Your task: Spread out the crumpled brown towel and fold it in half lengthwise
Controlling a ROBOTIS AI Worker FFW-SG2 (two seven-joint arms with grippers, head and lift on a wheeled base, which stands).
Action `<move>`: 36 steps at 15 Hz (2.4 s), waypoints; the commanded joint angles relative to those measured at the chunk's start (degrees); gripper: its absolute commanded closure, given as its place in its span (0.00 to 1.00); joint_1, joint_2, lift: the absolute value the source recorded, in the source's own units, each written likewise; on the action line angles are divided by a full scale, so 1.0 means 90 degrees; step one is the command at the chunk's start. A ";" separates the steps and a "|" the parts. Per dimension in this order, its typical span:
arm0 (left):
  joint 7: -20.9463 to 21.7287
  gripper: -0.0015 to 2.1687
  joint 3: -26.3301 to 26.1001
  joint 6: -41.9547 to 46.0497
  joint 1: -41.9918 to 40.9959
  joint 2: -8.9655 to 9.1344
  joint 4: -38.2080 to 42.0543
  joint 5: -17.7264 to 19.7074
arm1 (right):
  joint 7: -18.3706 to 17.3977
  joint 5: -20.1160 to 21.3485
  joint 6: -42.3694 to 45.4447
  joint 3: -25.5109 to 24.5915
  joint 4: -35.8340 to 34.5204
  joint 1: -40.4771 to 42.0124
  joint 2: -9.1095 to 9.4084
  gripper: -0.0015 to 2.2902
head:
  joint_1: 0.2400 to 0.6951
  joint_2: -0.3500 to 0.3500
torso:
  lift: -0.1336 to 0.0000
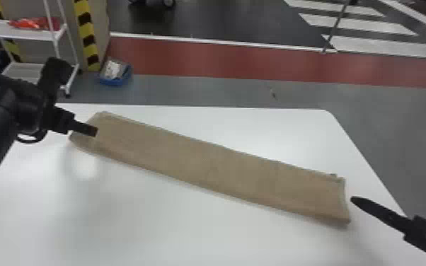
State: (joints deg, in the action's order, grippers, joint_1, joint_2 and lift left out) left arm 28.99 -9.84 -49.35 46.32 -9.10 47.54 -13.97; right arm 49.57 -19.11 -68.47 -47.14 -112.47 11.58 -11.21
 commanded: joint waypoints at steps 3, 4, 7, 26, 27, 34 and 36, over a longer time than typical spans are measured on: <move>0.0069 0.11 0.0087 0.0018 0.0000 -0.0033 -0.0038 0.0010 | 0.0000 -0.0104 -0.0123 -0.0124 -0.0199 0.0110 0.0093 0.11 | 1.00 0.25 | 0.08; 0.0079 0.11 0.0087 0.0018 0.0000 -0.0043 -0.0067 0.0019 | 0.0019 -0.0114 -0.0162 -0.0163 -0.0228 0.0139 0.0103 0.11 | 1.00 0.25 | 0.08; 0.0079 0.15 0.0058 0.0018 0.0000 -0.0024 -0.0145 0.0010 | 0.0019 -0.0260 -0.0181 -0.0270 -0.0306 0.0237 0.0112 0.11 | 1.00 0.25 | 0.08; 0.2150 0.79 0.0683 -0.4520 -0.2588 -0.1674 0.4679 0.0049 | -0.0039 -0.0201 -0.0181 0.0140 -0.0287 -0.0056 0.0103 0.11 | 1.00 0.33 | 0.08; 0.2198 0.79 0.0761 -0.4520 -0.2764 -0.1742 0.4923 0.0058 | -0.0059 -0.0182 -0.0162 0.0228 -0.0287 -0.0095 0.0103 0.11 | 1.00 0.35 | 0.08; 0.2228 0.01 0.1103 -0.4520 -0.3496 -0.1830 0.6115 0.0058 | -0.0088 -0.0094 -0.0181 0.0452 -0.0228 -0.0339 0.0103 0.11 | 1.00 0.44 | 0.08; 0.2179 0.00 0.1162 -0.4520 -0.3545 -0.1733 0.6359 0.0078 | -0.0108 -0.0084 -0.0162 0.0501 -0.0209 -0.0398 0.0073 0.11 | 1.00 0.43 | 0.08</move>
State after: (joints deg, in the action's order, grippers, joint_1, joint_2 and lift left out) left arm 48.69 0.23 -89.96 14.78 -25.24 103.18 -13.40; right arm 48.71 -19.95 -70.01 -42.96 -114.52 8.39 -10.35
